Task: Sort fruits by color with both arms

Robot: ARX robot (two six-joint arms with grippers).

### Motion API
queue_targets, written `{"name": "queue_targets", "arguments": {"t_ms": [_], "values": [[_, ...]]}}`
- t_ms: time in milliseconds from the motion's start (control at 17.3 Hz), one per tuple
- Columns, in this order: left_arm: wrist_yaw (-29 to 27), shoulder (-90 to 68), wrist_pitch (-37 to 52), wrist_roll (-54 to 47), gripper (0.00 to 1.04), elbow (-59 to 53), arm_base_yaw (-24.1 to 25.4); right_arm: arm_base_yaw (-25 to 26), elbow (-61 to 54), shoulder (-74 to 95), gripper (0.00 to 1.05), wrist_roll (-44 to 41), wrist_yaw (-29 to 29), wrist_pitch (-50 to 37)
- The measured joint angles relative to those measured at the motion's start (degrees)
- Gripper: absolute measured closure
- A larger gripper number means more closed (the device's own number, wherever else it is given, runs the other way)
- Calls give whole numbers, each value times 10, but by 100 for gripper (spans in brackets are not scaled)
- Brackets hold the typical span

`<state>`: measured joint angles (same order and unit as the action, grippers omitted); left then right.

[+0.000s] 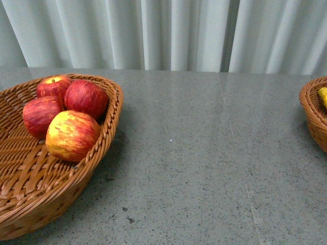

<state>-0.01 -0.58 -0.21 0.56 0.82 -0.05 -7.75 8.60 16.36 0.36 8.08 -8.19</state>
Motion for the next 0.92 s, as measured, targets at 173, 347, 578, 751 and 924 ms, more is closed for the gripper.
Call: {"name": "queue_targets", "arguments": {"t_ms": [173,347,578,751,924], "values": [[0,0,0,0,7,0,0,19,-12,-10,103,-1,-26,7],[-1,0,0,0,7,0,0,83,-27,-29,103,-2,-70,9],[0,0,0,0,7,0,0,78,-59,-139,103,-2,-81,86],[1,0,0,0,7,0,0,78,-78,-157,103,-3,-81,86],[0,0,0,0,7,0,0,78,-78,-161,103,-2,-81,82]]}}
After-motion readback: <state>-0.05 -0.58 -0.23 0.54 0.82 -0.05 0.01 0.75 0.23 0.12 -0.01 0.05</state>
